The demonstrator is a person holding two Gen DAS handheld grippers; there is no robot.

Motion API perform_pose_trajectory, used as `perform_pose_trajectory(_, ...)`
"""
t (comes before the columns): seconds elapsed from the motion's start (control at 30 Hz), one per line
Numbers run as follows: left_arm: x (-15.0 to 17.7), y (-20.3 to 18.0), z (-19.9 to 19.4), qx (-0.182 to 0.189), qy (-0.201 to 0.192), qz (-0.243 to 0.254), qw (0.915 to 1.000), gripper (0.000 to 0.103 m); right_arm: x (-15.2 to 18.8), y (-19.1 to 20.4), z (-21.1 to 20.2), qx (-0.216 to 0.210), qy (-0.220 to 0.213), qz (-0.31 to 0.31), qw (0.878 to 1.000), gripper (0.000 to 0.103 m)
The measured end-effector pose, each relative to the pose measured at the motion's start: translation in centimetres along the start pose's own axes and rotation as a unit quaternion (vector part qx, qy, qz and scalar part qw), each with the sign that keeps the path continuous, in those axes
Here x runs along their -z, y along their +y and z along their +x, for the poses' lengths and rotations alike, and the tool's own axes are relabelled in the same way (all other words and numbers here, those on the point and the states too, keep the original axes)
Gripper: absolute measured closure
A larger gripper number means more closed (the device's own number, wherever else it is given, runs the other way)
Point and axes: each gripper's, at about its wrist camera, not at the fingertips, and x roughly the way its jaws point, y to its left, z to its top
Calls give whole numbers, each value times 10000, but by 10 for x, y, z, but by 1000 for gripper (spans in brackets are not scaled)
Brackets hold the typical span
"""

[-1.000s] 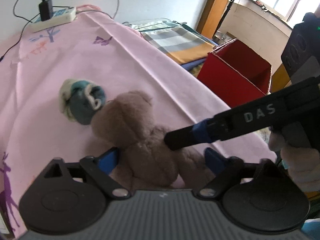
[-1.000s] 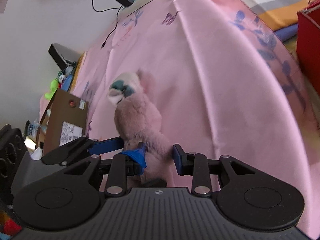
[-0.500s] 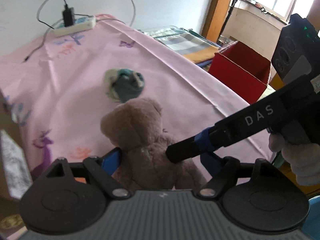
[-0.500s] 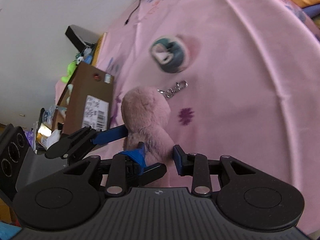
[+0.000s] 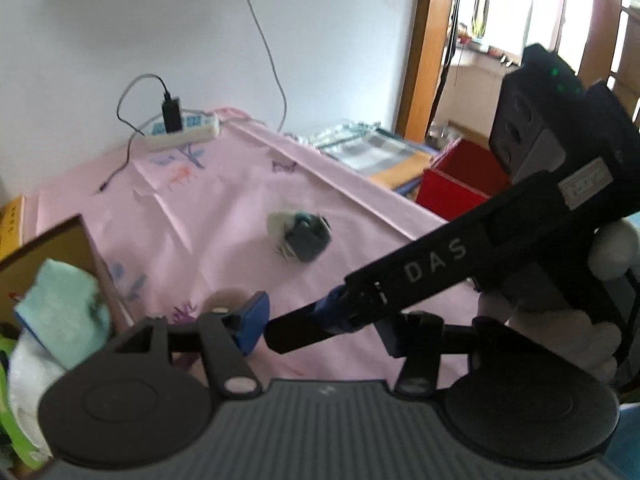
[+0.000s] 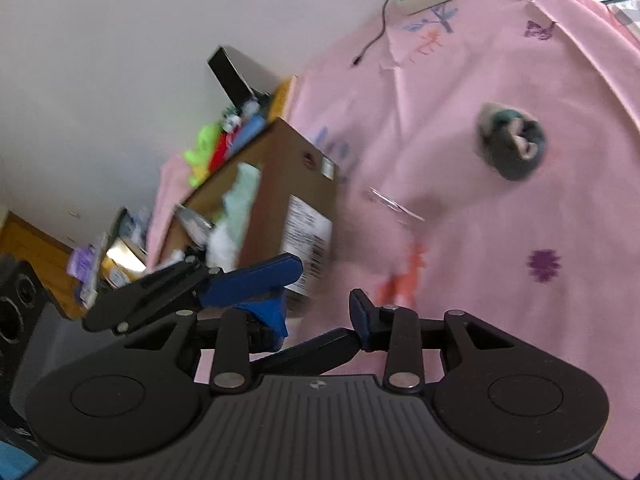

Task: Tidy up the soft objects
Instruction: 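Grasp the teddy bear with the right gripper and lift it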

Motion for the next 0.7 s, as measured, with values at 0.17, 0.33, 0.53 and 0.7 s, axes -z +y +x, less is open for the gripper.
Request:
perform_pose_trajectory(0.17,12,14,-6,161,-25,-5,9999,44,8,18,12,140,-110,-215,9996,87)
perform_pose_trajectory(0.33,27,29,1,400,237,-231,9986,28,16,9,8,948,-613,2,9936,85)
perform_pose_trajectory(0.53,37,28,26,163,536,-50,9984,20,18,3,6,1346,-725,48,9882,84)
perform_pose_trajectory(0.7,45,11,36,44,613,380,9974,2,19,9,21,1658,-535,-407,9839,84)
